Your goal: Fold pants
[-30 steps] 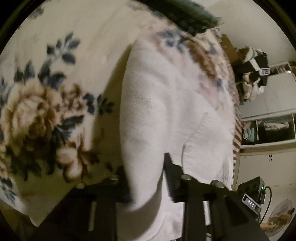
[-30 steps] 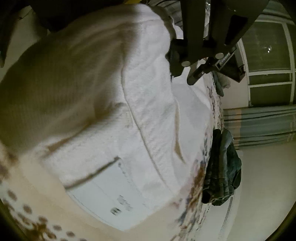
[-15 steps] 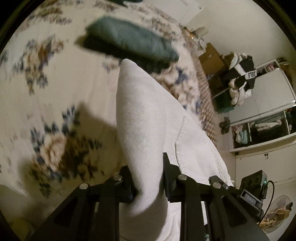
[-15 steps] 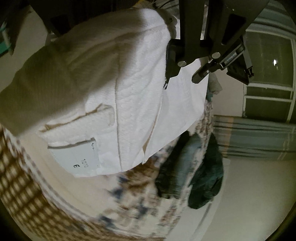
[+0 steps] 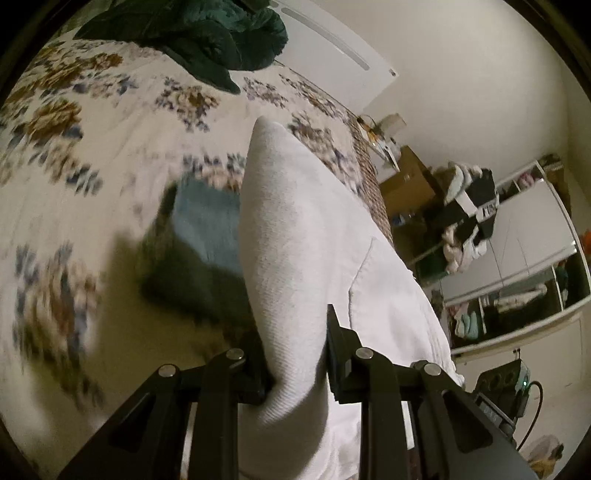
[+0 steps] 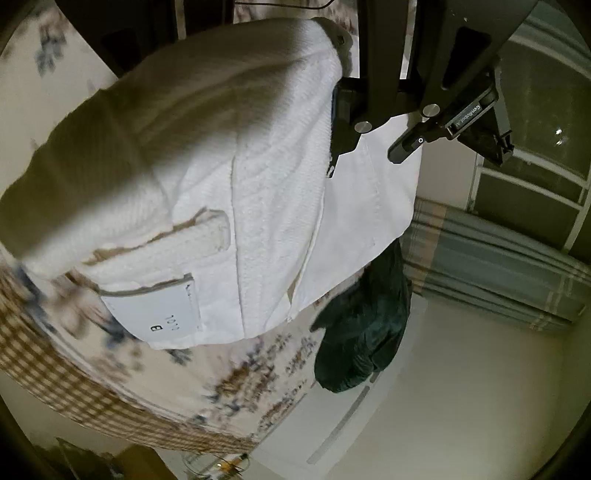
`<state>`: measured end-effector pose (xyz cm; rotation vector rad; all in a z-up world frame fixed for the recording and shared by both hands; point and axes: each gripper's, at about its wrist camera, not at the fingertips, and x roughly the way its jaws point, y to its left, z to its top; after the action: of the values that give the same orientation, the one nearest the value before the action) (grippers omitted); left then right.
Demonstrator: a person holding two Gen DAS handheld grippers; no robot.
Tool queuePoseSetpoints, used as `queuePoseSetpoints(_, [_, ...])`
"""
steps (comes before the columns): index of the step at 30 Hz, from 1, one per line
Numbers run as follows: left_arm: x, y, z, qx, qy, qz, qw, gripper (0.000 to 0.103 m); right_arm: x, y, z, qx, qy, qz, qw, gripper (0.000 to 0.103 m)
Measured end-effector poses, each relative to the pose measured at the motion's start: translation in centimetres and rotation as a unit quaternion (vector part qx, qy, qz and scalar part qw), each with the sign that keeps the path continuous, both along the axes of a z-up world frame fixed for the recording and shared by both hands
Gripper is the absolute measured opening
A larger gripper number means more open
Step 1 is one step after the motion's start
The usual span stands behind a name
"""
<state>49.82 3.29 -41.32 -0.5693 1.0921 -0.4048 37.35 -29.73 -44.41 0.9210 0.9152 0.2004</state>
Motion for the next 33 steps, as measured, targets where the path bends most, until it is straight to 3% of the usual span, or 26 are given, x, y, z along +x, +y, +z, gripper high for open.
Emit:
queuePoseSetpoints(4, [7.7,1.4,-3.6,0.001,0.002,-0.004,1.0,0.021,9.5,1.9,-2.0,-0.021,-0.012,-0.001,1.0,0.028])
queuePoseSetpoints(8, [13.0,2.0,-10.4,0.025,0.034,-0.013,0.999,0.021,15.9,3.5,-7.1,-0.045,-0.002,0.002,0.999,0.028])
queuePoseSetpoints(11, [14.5,2.4,-16.4,0.051,0.082,-0.018,0.9952,0.022,18.4,4.7,-12.9,-0.055,0.042,0.015,0.998,0.029])
queuePoseSetpoints(13, [13.9,3.3,-18.3,0.04,0.091,-0.008,0.995,0.025,18.7,4.7,-15.3,-0.043,0.06,0.019,0.997,0.033])
queuePoseSetpoints(15, [13.4,4.1,-18.4,0.018,0.089,-0.001,0.9959,0.025,18.1,4.0,-16.6,0.005,0.071,0.015,0.997,0.043])
queuePoseSetpoints(20, [12.5,3.6,-17.1,0.035,0.073,-0.009,0.9967,0.025,15.0,1.1,-15.7,0.028,0.067,-0.046,0.996,0.042])
queuePoseSetpoints(21, [12.6,3.7,-17.0,0.036,0.071,-0.01,0.9968,0.025,14.4,0.6,-15.5,0.025,0.062,-0.063,0.996,0.036])
queuePoseSetpoints(24, [12.8,3.6,-16.7,0.046,0.065,-0.017,0.9966,0.026,14.4,0.1,-15.1,-0.024,0.073,-0.081,0.994,0.031])
queuePoseSetpoints(29, [12.3,3.6,-16.0,0.074,0.058,-0.021,0.9953,0.028,15.4,-0.3,-16.2,-0.065,0.095,-0.079,0.99,0.031])
queuePoseSetpoints(32, [11.6,3.0,-14.6,0.121,0.045,-0.018,0.9915,0.028,15.0,-0.3,-15.8,-0.084,0.103,-0.064,0.989,0.034])
queuePoseSetpoints(33, [11.2,2.6,-13.9,0.141,0.036,-0.017,0.9892,0.028,15.0,-0.2,-15.4,-0.086,0.107,-0.063,0.989,0.04])
